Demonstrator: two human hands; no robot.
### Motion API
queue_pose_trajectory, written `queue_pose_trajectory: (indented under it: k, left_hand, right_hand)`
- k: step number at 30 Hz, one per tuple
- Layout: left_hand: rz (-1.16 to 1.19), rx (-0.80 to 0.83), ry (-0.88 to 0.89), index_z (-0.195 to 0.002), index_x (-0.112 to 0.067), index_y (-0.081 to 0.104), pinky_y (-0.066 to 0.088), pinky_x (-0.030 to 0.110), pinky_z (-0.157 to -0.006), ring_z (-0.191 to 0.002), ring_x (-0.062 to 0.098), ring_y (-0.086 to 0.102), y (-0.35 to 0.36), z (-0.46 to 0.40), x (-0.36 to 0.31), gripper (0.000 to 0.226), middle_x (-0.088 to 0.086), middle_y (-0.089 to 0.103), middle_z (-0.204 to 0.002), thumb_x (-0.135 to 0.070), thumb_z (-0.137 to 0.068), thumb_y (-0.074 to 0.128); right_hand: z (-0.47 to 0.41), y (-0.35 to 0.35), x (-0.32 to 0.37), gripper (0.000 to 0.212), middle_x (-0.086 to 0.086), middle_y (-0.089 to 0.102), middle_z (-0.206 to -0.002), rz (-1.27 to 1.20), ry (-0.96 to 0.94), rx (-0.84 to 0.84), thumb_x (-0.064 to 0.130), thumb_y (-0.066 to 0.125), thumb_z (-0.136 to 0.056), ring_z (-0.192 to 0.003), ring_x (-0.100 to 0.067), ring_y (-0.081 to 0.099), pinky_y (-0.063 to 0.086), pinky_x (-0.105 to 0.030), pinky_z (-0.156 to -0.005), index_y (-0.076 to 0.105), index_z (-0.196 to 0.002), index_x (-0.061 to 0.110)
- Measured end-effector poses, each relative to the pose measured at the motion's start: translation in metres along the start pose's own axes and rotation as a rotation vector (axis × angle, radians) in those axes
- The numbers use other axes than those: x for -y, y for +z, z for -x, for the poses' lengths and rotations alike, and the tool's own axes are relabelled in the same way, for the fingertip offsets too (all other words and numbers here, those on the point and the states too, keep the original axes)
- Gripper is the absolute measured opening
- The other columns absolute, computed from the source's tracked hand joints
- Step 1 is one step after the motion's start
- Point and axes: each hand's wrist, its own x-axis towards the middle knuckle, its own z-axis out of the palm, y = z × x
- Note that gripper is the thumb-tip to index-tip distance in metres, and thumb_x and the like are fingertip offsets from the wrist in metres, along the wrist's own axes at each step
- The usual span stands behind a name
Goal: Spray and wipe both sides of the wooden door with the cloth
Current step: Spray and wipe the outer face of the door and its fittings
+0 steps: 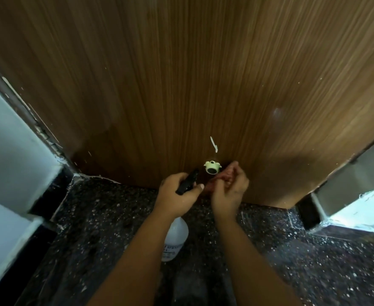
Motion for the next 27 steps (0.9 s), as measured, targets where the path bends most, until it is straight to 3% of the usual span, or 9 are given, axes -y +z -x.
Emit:
queue_pose_trajectory:
  k: [1,4,5,9,13,16,18,23,27]
  left_hand:
    - [0.01,-0.013,0.007,-0.076,-0.017,0.064,0.048,0.029,-0.069,-0.069,0.011,0.061,0.0,0.0,0.0,0.019,-0.004,0.064,-0.07,-0.028,-0.086,0.076]
    - [0.047,-0.079,0.018,-0.082,-0.014,0.067,0.049,0.022,-0.065,-0.067,0.005,0.062,-0.003,-0.002,0.001,0.015,-0.005,0.067,-0.072,-0.025,-0.086,0.077]
    - [0.064,-0.083,0.021,-0.082,-0.013,0.067,0.048,0.02,-0.062,-0.064,0.003,0.061,-0.003,-0.003,0.001,0.015,-0.007,0.066,-0.07,-0.024,-0.086,0.077]
    - [0.059,-0.053,0.055,-0.079,-0.013,0.066,0.046,0.017,-0.058,-0.059,0.001,0.059,-0.001,-0.005,0.006,0.016,-0.013,0.062,-0.061,-0.023,-0.086,0.076]
    - [0.086,-0.016,0.05,-0.079,-0.015,0.067,0.049,0.026,-0.062,-0.062,0.008,0.06,-0.002,-0.007,0.005,0.015,-0.013,0.061,-0.06,-0.024,-0.087,0.076]
    - [0.119,-0.018,0.051,-0.08,-0.015,0.068,0.049,0.031,-0.06,-0.06,0.008,0.06,-0.004,-0.01,0.003,0.014,-0.013,0.063,-0.059,-0.024,-0.087,0.076]
    - [0.14,-0.027,0.053,-0.081,-0.015,0.069,0.047,0.027,-0.059,-0.061,0.005,0.062,-0.005,-0.012,0.001,0.012,-0.012,0.065,-0.062,-0.023,-0.087,0.076]
    - [0.136,-0.027,0.036,-0.083,-0.016,0.069,0.055,0.038,-0.067,-0.072,0.015,0.068,-0.007,-0.011,-0.001,0.014,-0.003,0.07,-0.074,-0.027,-0.087,0.076]
    - [0.149,-0.048,0.004,-0.09,-0.016,0.07,0.058,0.045,-0.077,-0.08,0.016,0.068,-0.013,-0.008,-0.003,0.015,0.001,0.072,-0.084,-0.029,-0.087,0.076]
  right_hand:
    - [0.001,0.01,-0.002,0.058,-0.015,0.034,-0.14,0.086,-0.092,0.075,0.011,0.061,-0.092,-0.118,-0.021,0.045,0.041,-0.014,-0.099,0.037,-0.144,0.007]
    - [-0.003,0.036,-0.015,0.074,-0.024,0.026,-0.142,0.379,-0.265,0.122,0.015,0.075,-0.084,-0.126,-0.04,0.038,0.043,-0.051,-0.105,0.029,-0.14,0.002]
    - [-0.005,0.042,-0.021,0.078,-0.023,0.026,-0.141,0.482,-0.296,0.115,0.016,0.08,-0.078,-0.124,-0.042,0.037,0.044,-0.055,-0.103,0.031,-0.137,0.004]
    - [-0.009,0.046,-0.03,0.068,-0.019,0.033,-0.135,0.714,-0.438,0.148,0.022,0.086,-0.067,-0.103,-0.042,0.044,0.053,-0.05,-0.083,0.043,-0.12,0.015]
    - [-0.017,0.034,-0.034,0.062,-0.008,0.035,-0.13,0.565,-0.483,0.111,0.012,0.087,-0.068,-0.106,-0.031,0.046,0.051,-0.039,-0.081,0.047,-0.114,0.018]
    - [-0.002,0.046,-0.018,0.051,-0.011,0.037,-0.135,0.226,-0.205,-0.037,0.008,0.074,-0.084,-0.117,-0.02,0.046,0.05,-0.035,-0.09,0.047,-0.126,0.005]
    - [0.003,0.058,0.0,0.047,-0.017,0.04,-0.133,0.052,0.012,-0.171,0.011,0.067,-0.091,-0.12,-0.025,0.047,0.05,-0.041,-0.094,0.043,-0.129,-0.003]
    - [-0.023,0.071,0.023,0.058,-0.02,0.057,-0.126,-0.338,0.736,-0.309,0.04,0.061,-0.094,-0.108,-0.033,0.06,0.053,-0.047,-0.092,0.048,-0.13,-0.003]
    - [-0.028,0.069,0.03,0.062,-0.016,0.062,-0.121,-0.331,0.874,-0.207,0.047,0.06,-0.093,-0.105,-0.033,0.063,0.055,-0.044,-0.09,0.05,-0.13,-0.002]
